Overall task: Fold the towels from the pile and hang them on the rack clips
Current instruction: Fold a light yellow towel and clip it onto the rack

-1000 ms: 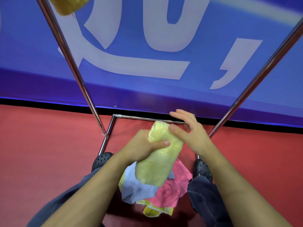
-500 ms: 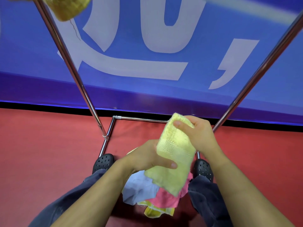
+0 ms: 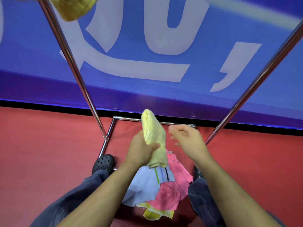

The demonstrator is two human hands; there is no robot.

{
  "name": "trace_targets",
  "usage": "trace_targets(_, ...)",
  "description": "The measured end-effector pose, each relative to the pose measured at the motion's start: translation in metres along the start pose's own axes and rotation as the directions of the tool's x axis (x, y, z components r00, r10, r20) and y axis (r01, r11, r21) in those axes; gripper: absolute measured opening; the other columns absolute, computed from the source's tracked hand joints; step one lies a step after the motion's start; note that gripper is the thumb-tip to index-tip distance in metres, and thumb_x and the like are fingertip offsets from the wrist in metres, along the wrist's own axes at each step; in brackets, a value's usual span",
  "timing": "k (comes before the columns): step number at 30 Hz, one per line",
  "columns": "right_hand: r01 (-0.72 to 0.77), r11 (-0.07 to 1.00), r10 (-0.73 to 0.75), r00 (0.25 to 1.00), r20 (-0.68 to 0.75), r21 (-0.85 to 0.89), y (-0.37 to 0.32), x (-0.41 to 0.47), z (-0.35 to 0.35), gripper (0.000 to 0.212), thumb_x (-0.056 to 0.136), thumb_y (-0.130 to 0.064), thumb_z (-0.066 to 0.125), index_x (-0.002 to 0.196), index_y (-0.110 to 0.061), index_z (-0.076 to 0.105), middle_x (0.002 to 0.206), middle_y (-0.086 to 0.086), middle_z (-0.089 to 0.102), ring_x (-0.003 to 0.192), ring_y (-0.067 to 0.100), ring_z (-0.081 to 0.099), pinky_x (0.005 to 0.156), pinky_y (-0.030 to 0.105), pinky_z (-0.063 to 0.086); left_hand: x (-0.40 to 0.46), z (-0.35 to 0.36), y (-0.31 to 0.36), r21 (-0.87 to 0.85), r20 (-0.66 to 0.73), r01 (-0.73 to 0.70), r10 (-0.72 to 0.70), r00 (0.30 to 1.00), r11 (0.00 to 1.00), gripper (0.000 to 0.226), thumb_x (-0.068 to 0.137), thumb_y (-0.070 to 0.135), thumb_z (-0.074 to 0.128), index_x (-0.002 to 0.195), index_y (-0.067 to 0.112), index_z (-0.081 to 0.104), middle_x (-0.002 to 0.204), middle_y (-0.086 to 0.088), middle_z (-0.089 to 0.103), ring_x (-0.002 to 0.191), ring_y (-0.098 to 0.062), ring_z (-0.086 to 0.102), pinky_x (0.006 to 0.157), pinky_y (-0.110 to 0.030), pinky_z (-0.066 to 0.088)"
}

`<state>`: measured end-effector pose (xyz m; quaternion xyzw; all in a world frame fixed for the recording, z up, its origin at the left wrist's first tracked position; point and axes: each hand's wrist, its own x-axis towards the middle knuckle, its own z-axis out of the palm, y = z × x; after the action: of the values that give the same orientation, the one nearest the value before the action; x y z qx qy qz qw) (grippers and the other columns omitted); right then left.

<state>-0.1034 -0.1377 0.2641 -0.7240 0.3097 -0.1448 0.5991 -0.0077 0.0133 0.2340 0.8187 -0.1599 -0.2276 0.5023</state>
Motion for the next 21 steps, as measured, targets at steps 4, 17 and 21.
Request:
trace_targets(4,-0.135,0.987,0.118,0.978,0.171,0.091,0.007,-0.003,0.020,0.022,0.099,-0.040,0.061,0.111,-0.025,0.072,0.108,0.000,0.077,0.108,0.023,0.071,0.089,0.039,0.058,-0.002,0.002,0.002,0.117,-0.016,-0.133,0.136,0.991,0.984,0.054,0.079,0.012,0.079,0.128,0.024,0.062,0.112,0.001,0.074,0.105,-0.026,0.068,0.088,-0.041,0.054)
trace_targets(17,0.026,0.997,-0.025,0.999,-0.026,0.067,0.000,-0.007,0.020,0.022,0.104,-0.032,0.055,0.099,-0.020,0.073,0.086,0.007,0.078,0.079,0.023,0.075,0.074,0.044,0.059,-0.020,0.011,0.015,-0.271,0.242,-0.209,0.277,0.930,0.939,0.068,0.089,0.037,0.071,0.150,0.031,0.042,0.142,0.006,0.057,0.132,-0.010,0.055,0.110,-0.037,0.046)
trace_targets(21,0.098,0.994,-0.098,0.995,-0.001,-0.055,-0.009,-0.016,0.017,0.021,0.103,-0.033,0.055,0.097,-0.022,0.072,0.088,0.001,0.077,0.084,0.022,0.074,0.078,0.047,0.058,-0.034,0.001,0.033,-0.285,0.023,-0.249,0.266,0.964,0.926,0.028,0.105,0.030,0.054,0.132,0.040,0.052,0.124,0.021,0.065,0.118,0.003,0.060,0.096,-0.016,0.045)
